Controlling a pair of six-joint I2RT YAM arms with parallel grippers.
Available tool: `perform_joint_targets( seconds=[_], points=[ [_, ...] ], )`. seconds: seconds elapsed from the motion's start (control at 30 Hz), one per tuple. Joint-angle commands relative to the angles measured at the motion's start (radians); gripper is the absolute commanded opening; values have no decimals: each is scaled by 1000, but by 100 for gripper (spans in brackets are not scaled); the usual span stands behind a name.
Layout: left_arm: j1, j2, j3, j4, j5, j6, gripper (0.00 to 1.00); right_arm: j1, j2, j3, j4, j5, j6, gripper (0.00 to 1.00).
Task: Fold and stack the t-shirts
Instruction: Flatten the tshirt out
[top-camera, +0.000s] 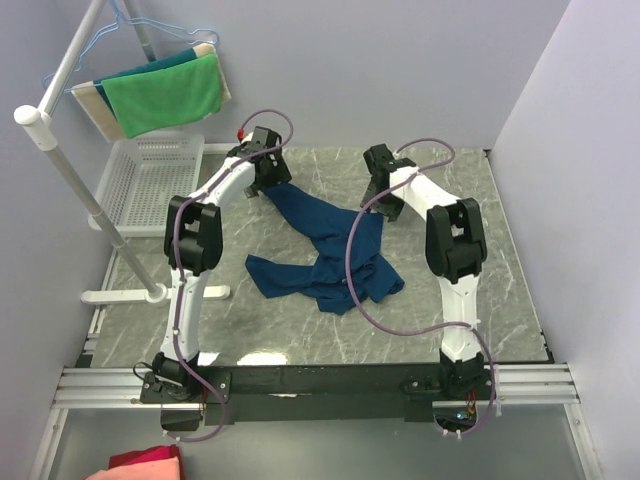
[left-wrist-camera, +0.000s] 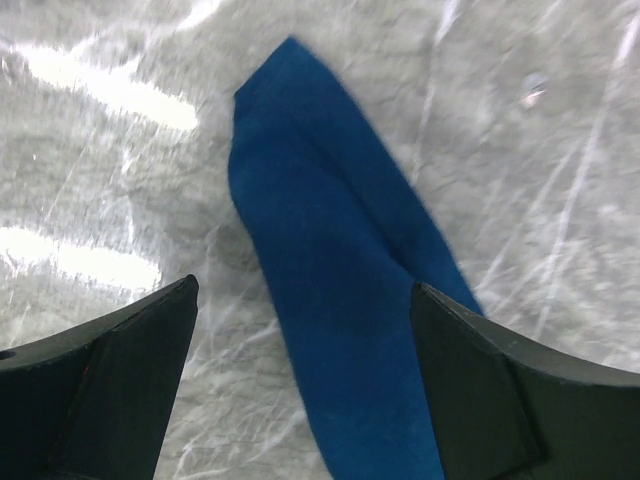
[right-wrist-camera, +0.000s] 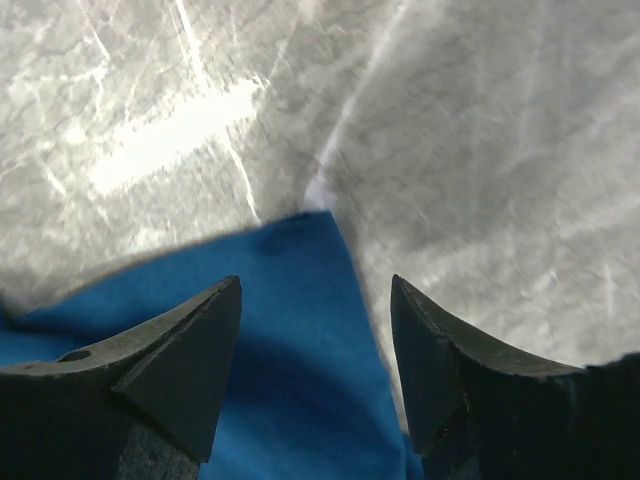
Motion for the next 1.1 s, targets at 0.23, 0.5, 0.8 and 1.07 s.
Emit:
perform_joint_targets(
  seconds=[0.23, 0.5, 0.8, 1.07],
  points=[
    [-1, -88, -48, 2, -33, 40, 92, -9, 90, 94, -32, -47, -15, 59],
    [-1, -132, -74, -3, -45, 54, 92, -14, 116, 89, -29, -103, -9, 22],
    [-1, -200, -145, 28, -24, 82, 90, -12, -39, 150, -80, 44, -9, 0],
    [-32, -241, -207, 25, -14, 108, 85, -38, -182, 371, -138, 189, -42, 0]
  ],
)
